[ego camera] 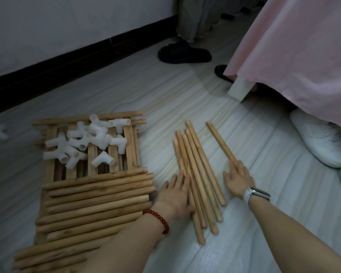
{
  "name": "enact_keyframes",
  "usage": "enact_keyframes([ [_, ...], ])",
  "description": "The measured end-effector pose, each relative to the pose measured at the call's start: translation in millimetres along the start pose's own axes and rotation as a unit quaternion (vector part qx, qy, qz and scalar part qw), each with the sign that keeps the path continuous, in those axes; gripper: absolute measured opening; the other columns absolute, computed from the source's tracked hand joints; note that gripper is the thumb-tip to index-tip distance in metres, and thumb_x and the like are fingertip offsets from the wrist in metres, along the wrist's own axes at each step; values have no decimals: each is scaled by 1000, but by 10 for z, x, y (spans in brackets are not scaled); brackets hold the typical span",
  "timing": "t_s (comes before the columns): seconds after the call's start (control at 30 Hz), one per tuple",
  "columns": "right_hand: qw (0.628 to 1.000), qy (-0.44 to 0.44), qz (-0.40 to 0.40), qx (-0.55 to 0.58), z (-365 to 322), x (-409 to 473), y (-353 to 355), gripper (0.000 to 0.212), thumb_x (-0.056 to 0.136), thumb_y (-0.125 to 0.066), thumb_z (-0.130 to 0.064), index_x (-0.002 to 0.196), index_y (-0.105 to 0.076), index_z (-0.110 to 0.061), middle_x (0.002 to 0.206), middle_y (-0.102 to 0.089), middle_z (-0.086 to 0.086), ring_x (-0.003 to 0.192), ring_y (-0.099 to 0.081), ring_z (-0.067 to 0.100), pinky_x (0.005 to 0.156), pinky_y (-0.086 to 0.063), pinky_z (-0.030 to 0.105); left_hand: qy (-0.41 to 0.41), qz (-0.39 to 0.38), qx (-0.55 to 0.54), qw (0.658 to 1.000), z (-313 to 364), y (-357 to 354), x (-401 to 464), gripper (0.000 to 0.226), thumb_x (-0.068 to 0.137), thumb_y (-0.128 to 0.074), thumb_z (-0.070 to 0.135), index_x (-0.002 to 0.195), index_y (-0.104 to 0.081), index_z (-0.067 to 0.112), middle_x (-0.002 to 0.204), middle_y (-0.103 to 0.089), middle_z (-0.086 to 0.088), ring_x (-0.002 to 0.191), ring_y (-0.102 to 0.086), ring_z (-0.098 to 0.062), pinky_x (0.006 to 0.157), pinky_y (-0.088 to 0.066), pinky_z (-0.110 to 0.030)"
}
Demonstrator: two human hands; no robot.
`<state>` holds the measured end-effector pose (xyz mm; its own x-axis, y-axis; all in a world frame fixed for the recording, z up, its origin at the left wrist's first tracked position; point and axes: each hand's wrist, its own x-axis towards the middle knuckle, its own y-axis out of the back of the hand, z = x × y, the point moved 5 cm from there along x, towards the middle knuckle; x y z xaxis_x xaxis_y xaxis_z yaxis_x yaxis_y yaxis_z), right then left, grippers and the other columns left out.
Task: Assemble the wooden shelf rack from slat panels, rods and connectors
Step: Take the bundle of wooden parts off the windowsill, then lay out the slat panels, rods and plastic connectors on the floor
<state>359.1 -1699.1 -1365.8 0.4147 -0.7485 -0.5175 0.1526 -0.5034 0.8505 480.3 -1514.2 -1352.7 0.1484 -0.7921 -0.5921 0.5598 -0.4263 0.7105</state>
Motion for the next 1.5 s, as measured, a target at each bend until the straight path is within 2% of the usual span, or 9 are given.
enact_keyframes([
  [0.07,996,74,39,10,-101,-69,-20,58,100,-33,-29,151,-10,-14,155,-15,11,139,-22,29,109,-28,37,15,10,19,1000,-7,-18,30,94,92,-46,52,148,18,13,155,25,-9,144,16,-26,118,3,-43],
  [0.13,986,156,61,20,-222,-212,-136,58,97,-34,-12,151,-12,-10,151,-26,12,135,-29,28,108,-31,36,38,36,33,998,31,-50,80,94,92,-43,56,148,19,13,154,27,-10,144,17,-26,118,3,-46],
  [0.3,979,198,30,33,-279,-339,-324,66,92,-23,3,151,1,-13,159,0,4,146,-1,13,118,-1,32,61,70,54,994,159,-149,190,92,90,-32,65,147,20,14,153,29,-10,144,18,-27,116,5,-51],
  [0.47,979,193,51,40,-260,-329,-258,55,98,-27,-8,150,-11,-9,157,-15,8,145,-15,17,118,-11,29,52,78,50,994,156,-170,201,89,91,-32,64,149,16,18,154,27,-9,145,14,-29,116,3,-52],
  [0.77,980,198,10,18,-645,-706,167,48,97,-36,-18,144,-32,-10,149,-35,11,134,-35,23,109,-30,31,33,181,-26,983,88,485,-374,64,99,-39,31,151,-4,21,159,1,-6,146,1,-26,117,-8,-46],
  [0.9,978,195,-43,56,-1153,-1413,570,36,97,-38,-17,129,-54,-14,124,-61,10,114,-55,26,80,-39,26,90,224,-75,967,19,1004,-1302,47,96,-41,27,142,-35,19,149,-32,-4,137,-27,-22,107,-27,-39],
  [1.0,967,206,-113,99,-1693,-2128,910,32,96,-40,-16,121,-59,-13,116,-65,11,110,-58,28,83,-45,30,164,239,-106,951,-59,1417,-2227,38,96,-42,28,132,-47,20,134,-48,-1,124,-43,-22,97,-33,-35],
  [1.2,938,275,-179,111,-2855,-3720,1730,26,95,-44,-15,112,-63,-11,108,-68,13,105,-59,31,85,-46,35,298,304,-254,869,-352,2184,-4398,36,94,-47,20,129,-54,15,128,-56,-4,119,-51,-23,99,-38,-35],
  [1.5,842,487,-228,-33,-4793,-5858,2123,33,96,-42,-21,127,-53,-22,113,-66,6,108,-59,25,84,-42,31,532,441,-313,652,-1176,2284,-7531,31,90,-53,10,121,-59,9,123,-57,-9,119,-50,-26,98,-40,-40],
])
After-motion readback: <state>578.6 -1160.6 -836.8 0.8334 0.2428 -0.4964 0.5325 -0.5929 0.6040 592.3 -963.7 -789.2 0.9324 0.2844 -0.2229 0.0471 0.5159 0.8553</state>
